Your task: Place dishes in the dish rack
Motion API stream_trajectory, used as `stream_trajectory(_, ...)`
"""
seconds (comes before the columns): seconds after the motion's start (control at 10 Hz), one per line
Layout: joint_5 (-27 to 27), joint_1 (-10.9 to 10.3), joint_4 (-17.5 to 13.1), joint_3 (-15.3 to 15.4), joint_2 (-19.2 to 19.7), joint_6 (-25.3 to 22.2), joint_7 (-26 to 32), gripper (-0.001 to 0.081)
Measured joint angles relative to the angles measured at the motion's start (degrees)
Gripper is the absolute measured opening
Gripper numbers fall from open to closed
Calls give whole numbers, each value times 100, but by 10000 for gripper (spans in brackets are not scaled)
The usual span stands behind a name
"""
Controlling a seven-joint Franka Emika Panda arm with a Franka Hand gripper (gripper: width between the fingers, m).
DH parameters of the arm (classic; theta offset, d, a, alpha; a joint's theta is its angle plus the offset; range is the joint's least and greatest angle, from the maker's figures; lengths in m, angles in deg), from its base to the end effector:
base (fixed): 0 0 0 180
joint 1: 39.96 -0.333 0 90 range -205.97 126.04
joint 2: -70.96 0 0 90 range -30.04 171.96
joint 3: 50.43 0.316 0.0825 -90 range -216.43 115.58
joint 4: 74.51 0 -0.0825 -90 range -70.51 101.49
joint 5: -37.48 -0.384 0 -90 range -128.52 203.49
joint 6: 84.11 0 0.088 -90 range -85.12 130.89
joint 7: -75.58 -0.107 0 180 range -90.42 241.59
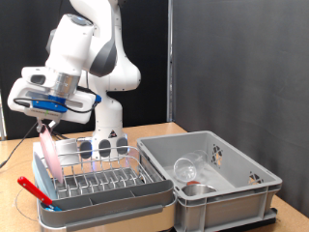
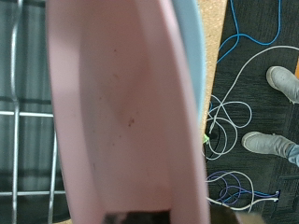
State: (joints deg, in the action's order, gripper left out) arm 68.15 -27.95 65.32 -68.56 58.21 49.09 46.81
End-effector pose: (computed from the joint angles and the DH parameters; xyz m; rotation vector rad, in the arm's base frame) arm 0.3998 -0.2434 0.3929 2.6419 -0.9256 0.1444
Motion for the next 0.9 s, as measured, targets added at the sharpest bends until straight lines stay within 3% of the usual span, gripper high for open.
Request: stream_trajectory(0.9, 117, 23, 327, 1, 452, 635, -91, 34)
